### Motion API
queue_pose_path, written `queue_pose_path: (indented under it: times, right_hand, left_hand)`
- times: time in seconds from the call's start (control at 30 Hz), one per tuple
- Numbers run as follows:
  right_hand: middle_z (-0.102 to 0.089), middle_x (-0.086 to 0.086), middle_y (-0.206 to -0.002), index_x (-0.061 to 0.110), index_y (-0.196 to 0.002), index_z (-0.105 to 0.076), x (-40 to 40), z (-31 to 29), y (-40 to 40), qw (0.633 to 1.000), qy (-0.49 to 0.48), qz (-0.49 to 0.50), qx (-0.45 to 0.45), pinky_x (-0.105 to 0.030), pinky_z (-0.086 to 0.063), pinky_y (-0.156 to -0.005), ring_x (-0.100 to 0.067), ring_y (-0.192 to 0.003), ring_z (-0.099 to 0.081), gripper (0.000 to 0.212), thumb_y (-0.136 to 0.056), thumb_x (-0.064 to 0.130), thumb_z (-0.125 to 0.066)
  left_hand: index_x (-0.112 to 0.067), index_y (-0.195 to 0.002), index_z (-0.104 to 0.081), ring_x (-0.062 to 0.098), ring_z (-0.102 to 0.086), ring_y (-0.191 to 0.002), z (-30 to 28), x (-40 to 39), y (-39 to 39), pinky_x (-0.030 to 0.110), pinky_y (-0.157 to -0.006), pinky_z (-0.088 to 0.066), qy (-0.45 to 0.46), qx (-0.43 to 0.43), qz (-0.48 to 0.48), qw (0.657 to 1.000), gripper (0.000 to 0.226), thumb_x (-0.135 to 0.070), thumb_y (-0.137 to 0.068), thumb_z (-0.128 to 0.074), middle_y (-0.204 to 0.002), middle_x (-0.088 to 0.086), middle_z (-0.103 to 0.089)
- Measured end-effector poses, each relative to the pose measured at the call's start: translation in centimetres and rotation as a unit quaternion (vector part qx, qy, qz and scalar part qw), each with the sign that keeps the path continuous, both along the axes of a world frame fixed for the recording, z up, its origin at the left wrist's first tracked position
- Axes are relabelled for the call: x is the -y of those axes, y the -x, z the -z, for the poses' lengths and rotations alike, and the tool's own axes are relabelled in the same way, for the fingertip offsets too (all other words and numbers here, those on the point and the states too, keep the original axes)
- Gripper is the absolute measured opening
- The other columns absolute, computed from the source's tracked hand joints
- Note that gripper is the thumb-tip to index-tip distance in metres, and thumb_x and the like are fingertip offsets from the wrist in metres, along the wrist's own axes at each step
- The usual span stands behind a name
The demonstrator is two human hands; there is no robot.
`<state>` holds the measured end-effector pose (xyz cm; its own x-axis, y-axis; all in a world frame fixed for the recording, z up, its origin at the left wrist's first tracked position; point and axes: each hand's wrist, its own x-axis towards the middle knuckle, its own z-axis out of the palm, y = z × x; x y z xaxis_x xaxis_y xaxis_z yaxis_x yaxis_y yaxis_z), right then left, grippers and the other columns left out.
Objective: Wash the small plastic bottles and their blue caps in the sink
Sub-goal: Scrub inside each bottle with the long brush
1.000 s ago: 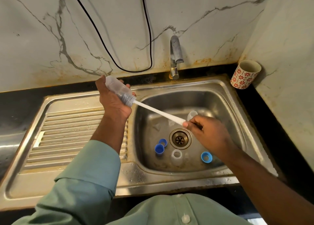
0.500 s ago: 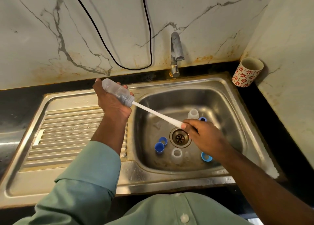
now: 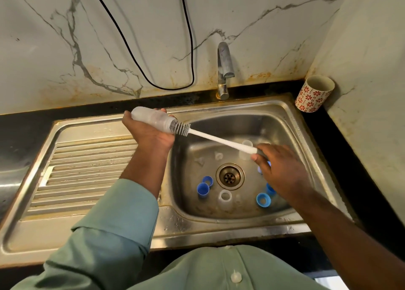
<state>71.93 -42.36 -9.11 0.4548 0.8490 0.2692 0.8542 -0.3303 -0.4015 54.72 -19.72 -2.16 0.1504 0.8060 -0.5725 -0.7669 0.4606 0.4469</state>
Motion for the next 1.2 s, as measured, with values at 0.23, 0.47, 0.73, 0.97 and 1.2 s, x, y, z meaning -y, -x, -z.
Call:
queue_pose_path:
  times: [0.23, 0.47, 0.73, 0.97, 1.2]
  right_hand:
    - [-0.061, 0.005, -0.073, 0.037, -0.104, -0.057, 1.2, 0.3, 0.0, 0.969, 0.071, -0.057, -0.231, -0.036, -0.052, -0.059, -0.012, -0.063, -0.06, 0.017, -0.097, 0.044, -0.044]
    - [-0.059, 0.008, -0.079, 0.034, -0.093, -0.056, 1.0, -0.3, 0.7, 0.978, 0.024, 0.015, -0.207, -0.027, -0.047, -0.063, -0.009, -0.072, -0.057, 0.031, -0.075, 0.037, -0.081]
    - [-0.063, 0.004, -0.065, 0.025, -0.085, -0.064, 0.6, -1.0, 1.1, 0.955, 0.08, -0.022, -0.286, -0.036, -0.05, -0.057, -0.005, -0.051, -0.051, 0.029, -0.099, 0.042, -0.046]
    - [-0.061, 0.006, -0.071, 0.026, -0.081, -0.061, 0.4, -0.2, 0.9, 0.97, 0.02, 0.019, -0.242, -0.035, -0.05, -0.06, -0.016, -0.066, -0.06, 0.022, -0.082, 0.046, -0.07]
    - [-0.06, 0.007, -0.073, 0.023, -0.101, -0.058, 0.4, -3.5, 0.3, 0.979, 0.189, -0.034, -0.065, -0.028, -0.049, -0.062, -0.008, -0.064, -0.056, 0.059, -0.086, 0.073, -0.03]
  left_hand:
    - [-0.013, -0.104, -0.049, 0.021, -0.056, -0.06, 0.3, 0.1, 0.3, 0.024, -0.06, -0.047, -0.012, 0.009, 0.033, 0.999, 0.048, -0.059, -0.091, -0.045, -0.068, 0.006, -0.05]
    - [-0.015, -0.112, -0.052, 0.021, -0.058, -0.069, -0.4, 0.3, 0.3, 0.026, -0.06, -0.052, -0.006, 0.001, 0.023, 1.0, 0.05, -0.059, -0.09, -0.049, -0.078, 0.007, -0.052]
    - [-0.017, -0.133, -0.05, 0.022, -0.06, -0.08, -0.9, 0.3, 0.1, 0.03, -0.056, -0.054, -0.006, -0.007, 0.008, 1.0, 0.058, -0.058, -0.092, -0.048, -0.088, 0.008, -0.054]
    - [-0.016, -0.126, -0.052, 0.021, -0.06, -0.075, -0.7, 0.2, 0.3, 0.028, -0.058, -0.054, -0.007, -0.019, -0.006, 1.0, 0.054, -0.058, -0.092, -0.048, -0.086, 0.007, -0.054]
    - [-0.014, -0.108, -0.057, 0.024, -0.061, -0.077, 0.3, -0.5, 0.3, 0.033, -0.071, -0.054, -0.076, -0.069, -0.017, 0.995, 0.049, -0.056, -0.085, -0.058, -0.077, 0.004, -0.057]
